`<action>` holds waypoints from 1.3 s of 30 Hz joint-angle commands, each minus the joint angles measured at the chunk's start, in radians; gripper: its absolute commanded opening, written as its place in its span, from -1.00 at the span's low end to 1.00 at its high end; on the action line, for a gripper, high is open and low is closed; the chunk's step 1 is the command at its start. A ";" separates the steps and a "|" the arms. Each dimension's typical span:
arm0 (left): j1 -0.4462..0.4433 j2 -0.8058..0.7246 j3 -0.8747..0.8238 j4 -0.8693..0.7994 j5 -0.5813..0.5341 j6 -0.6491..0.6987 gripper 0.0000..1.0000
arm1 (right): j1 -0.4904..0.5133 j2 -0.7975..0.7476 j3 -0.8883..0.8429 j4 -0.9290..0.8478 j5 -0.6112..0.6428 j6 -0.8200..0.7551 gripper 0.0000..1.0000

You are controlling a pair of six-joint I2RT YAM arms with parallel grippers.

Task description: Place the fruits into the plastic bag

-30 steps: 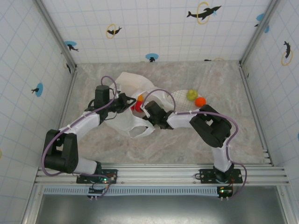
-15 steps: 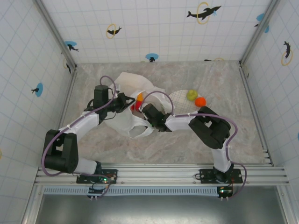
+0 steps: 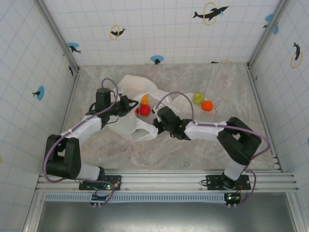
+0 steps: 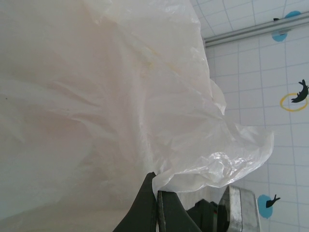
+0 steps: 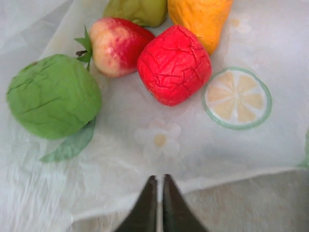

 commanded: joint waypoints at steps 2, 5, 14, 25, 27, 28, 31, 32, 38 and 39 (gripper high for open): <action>0.008 -0.016 0.018 0.025 0.027 -0.032 -1.00 | -0.008 -0.109 -0.171 0.055 -0.022 0.009 -0.53; 0.007 -0.016 0.021 0.032 0.034 -0.045 -1.00 | -0.011 -0.154 -0.267 0.118 -0.054 -0.002 -0.38; 0.009 -0.008 0.026 0.049 0.043 -0.077 -1.00 | -0.018 -0.125 -0.297 0.266 -0.080 0.403 0.07; 0.010 -0.008 0.020 0.116 0.096 -0.166 -1.00 | -0.034 -0.239 -0.437 0.414 0.174 0.611 0.16; 0.011 -0.004 0.019 0.103 0.084 -0.147 -1.00 | -0.021 -0.208 -0.419 0.428 0.150 0.663 0.16; 0.011 -0.001 0.019 0.096 0.077 -0.137 -1.00 | -0.012 -0.192 -0.409 0.438 0.127 0.685 0.15; 0.011 0.008 0.017 0.089 0.072 -0.124 -1.00 | 0.030 -0.164 -0.389 0.446 0.097 0.755 0.17; 0.012 0.011 0.017 0.090 0.075 -0.124 -1.00 | 0.037 -0.156 -0.389 0.454 0.084 0.787 0.17; 0.012 0.013 0.018 0.096 0.076 -0.124 -1.00 | 0.068 -0.075 -0.356 0.512 -0.003 0.994 0.12; 0.012 0.011 0.014 0.097 0.076 -0.122 -1.00 | 0.072 -0.060 -0.345 0.519 -0.012 1.012 0.11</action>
